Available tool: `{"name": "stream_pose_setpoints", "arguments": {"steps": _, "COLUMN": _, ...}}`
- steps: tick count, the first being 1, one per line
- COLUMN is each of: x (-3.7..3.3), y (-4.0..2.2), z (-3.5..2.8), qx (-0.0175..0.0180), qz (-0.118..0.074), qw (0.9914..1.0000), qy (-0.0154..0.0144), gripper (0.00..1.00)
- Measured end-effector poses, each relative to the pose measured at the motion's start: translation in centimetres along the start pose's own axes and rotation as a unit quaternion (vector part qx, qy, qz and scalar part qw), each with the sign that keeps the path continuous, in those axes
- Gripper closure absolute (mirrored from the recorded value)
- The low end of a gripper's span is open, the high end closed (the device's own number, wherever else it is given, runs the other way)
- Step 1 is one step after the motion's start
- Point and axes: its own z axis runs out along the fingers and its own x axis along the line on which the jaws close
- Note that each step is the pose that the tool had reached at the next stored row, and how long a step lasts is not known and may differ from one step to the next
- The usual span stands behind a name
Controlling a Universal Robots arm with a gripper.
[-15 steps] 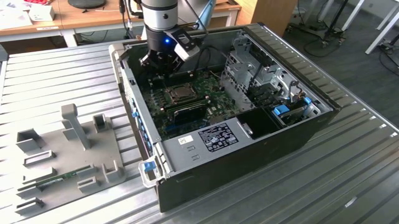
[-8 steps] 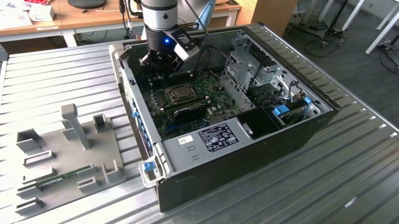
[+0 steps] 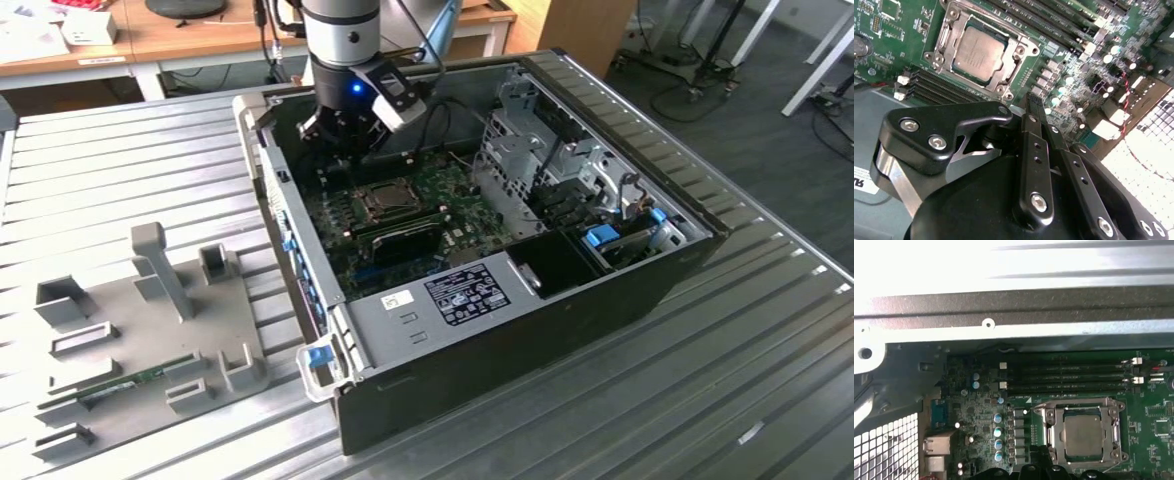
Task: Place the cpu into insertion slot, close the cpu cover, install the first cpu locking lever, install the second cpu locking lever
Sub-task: 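Install the first cpu locking lever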
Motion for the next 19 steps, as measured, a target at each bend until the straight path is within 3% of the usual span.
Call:
{"name": "stream_pose_setpoints", "arguments": {"steps": 3, "x": 0.02, "y": -0.01, "z": 0.0, "qx": -0.0011, "qz": 0.0, "qw": 1.0, "qy": -0.0007, "gripper": 0.9}}
{"name": "stream_pose_setpoints", "arguments": {"steps": 4, "x": 0.06, "y": -0.01, "z": 0.0, "qx": -0.0032, "qz": 0.0, "qw": 0.99999, "qy": -0.0018, "gripper": 0.9}}
{"name": "stream_pose_setpoints", "arguments": {"steps": 6, "x": 0.11, "y": -0.01, "z": 0.0, "qx": -0.0111, "qz": 0.0, "qw": 0.99993, "qy": -0.0039, "gripper": 0.9}}
{"name": "stream_pose_setpoints", "arguments": {"steps": 7, "x": 0.12, "y": -0.01, "z": 0.0, "qx": -0.0125, "qz": 0.001, "qw": 0.99991, "qy": -0.0044, "gripper": 0.9}}
{"name": "stream_pose_setpoints", "arguments": {"steps": 15, "x": 0.11, "y": -0.01, "z": 0.0, "qx": -0.0129, "qz": 0.001, "qw": 0.99991, "qy": -0.0045, "gripper": 0.9}}
{"name": "stream_pose_setpoints", "arguments": {"steps": 19, "x": 0.11, "y": -0.01, "z": 0.01, "qx": -0.0127, "qz": 0.001, "qw": 0.99992, "qy": 0.0005, "gripper": 0.9}}
